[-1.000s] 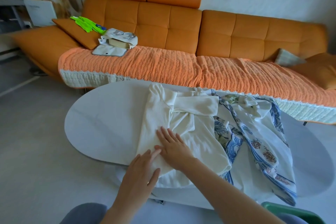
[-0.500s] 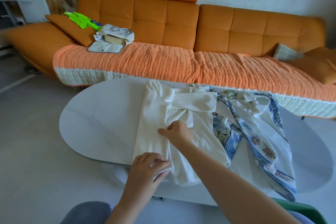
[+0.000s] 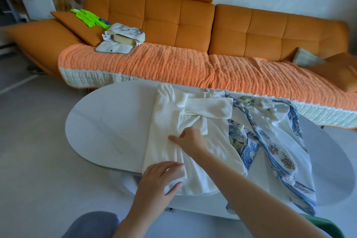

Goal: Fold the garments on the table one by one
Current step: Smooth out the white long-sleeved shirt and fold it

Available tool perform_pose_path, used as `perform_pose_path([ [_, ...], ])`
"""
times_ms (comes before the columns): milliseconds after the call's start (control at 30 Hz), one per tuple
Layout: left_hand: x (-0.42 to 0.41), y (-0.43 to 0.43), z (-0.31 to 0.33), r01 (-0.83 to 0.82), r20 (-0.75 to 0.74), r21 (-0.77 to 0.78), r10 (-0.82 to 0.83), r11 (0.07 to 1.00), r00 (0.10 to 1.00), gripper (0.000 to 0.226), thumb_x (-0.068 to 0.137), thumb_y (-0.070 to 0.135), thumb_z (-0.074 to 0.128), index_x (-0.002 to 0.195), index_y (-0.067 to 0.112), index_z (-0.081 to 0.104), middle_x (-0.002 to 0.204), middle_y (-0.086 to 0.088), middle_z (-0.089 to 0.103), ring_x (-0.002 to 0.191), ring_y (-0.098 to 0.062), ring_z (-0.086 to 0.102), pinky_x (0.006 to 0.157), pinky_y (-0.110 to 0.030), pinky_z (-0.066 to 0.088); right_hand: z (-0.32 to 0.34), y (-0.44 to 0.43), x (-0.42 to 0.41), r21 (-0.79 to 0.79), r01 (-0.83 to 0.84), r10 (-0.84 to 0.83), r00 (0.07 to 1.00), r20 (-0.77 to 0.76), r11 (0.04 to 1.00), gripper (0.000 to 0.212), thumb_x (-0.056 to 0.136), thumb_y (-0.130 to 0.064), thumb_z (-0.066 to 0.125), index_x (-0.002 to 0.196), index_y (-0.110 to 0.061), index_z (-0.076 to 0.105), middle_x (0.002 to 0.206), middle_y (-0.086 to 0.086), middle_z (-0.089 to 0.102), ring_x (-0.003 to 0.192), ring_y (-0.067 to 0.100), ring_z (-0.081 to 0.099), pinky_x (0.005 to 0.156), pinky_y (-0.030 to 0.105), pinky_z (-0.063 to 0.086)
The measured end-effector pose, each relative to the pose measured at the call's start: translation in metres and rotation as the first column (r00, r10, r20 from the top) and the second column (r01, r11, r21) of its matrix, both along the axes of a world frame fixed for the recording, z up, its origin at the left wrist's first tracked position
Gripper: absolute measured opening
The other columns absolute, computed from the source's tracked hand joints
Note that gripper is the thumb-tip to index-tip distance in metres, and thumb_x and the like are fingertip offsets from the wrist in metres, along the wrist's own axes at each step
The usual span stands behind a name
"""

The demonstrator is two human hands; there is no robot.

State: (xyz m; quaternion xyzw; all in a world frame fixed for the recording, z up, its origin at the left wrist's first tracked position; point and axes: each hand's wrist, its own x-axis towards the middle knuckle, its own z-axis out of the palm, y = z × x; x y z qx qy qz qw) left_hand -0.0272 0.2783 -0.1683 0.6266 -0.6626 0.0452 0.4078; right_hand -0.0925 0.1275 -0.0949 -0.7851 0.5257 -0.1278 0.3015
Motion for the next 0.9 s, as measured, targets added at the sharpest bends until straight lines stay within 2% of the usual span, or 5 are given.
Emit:
perform_pose_path([
  [233,-0.003,-0.001,0.009,0.017,-0.103,-0.063,-0.023,0.998,0.994,0.030,0.096,0.041,0.044,0.090,0.028,0.071,0.103,0.023,0.064,0.103,0.005,0.056,0.092,-0.014,0.039,0.002,0.005,-0.009,0.340,-0.009,-0.081,0.965,0.248,0.941,0.021,0.086,-0.019,0.061,0.070,-0.008,0.055,0.080,0.021,0.067,0.065,0.030,0.063,0.071,0.044,0.055],
  [333,-0.007,0.004,0.018,-0.007,-0.089,-0.041,0.004,0.999,0.996,0.033,0.097,0.042,0.038,0.104,0.031,0.067,0.113,0.023,0.060,0.110,0.009,0.050,0.096,-0.012,0.035,-0.003,0.010,-0.015,-0.135,-0.084,0.075,0.995,-0.067,0.987,0.030,0.086,-0.028,0.064,0.108,-0.014,0.048,0.108,0.005,0.056,0.094,0.025,0.058,0.075,0.037,0.048],
  [400,-0.005,0.003,0.016,-0.092,-0.124,-0.029,0.088,0.995,0.988,0.032,0.095,0.036,0.039,0.111,0.028,0.066,0.114,0.019,0.062,0.110,0.007,0.049,0.096,-0.014,0.035,-0.011,0.013,-0.019,-0.409,-0.304,0.213,0.944,-0.254,0.861,0.044,0.090,-0.026,0.058,0.130,-0.018,0.042,0.125,0.002,0.046,0.114,0.023,0.045,0.092,0.033,0.041],
  [633,0.003,-0.010,0.014,-0.218,-0.045,0.121,0.225,0.968,0.973,0.032,0.080,0.027,0.041,0.086,0.023,0.072,0.088,0.008,0.069,0.095,-0.004,0.054,0.085,-0.021,0.036,-0.025,0.016,-0.024,-0.329,-0.432,0.363,0.897,-0.251,0.840,0.040,0.094,-0.019,0.044,0.134,-0.023,0.048,0.126,0.004,0.049,0.117,0.024,0.042,0.099,0.033,0.033],
  [900,-0.031,-0.057,0.069,-0.108,-0.200,0.232,0.156,0.967,0.967,0.020,0.092,0.030,0.045,0.098,0.032,0.064,0.091,0.018,0.062,0.081,0.000,0.057,0.070,-0.012,0.041,0.019,-0.079,-0.075,-0.053,0.166,-0.150,0.960,0.235,0.985,0.032,0.093,-0.019,0.054,0.123,-0.008,0.056,0.113,0.009,0.062,0.086,0.016,0.055,0.067,0.024,0.043],
])
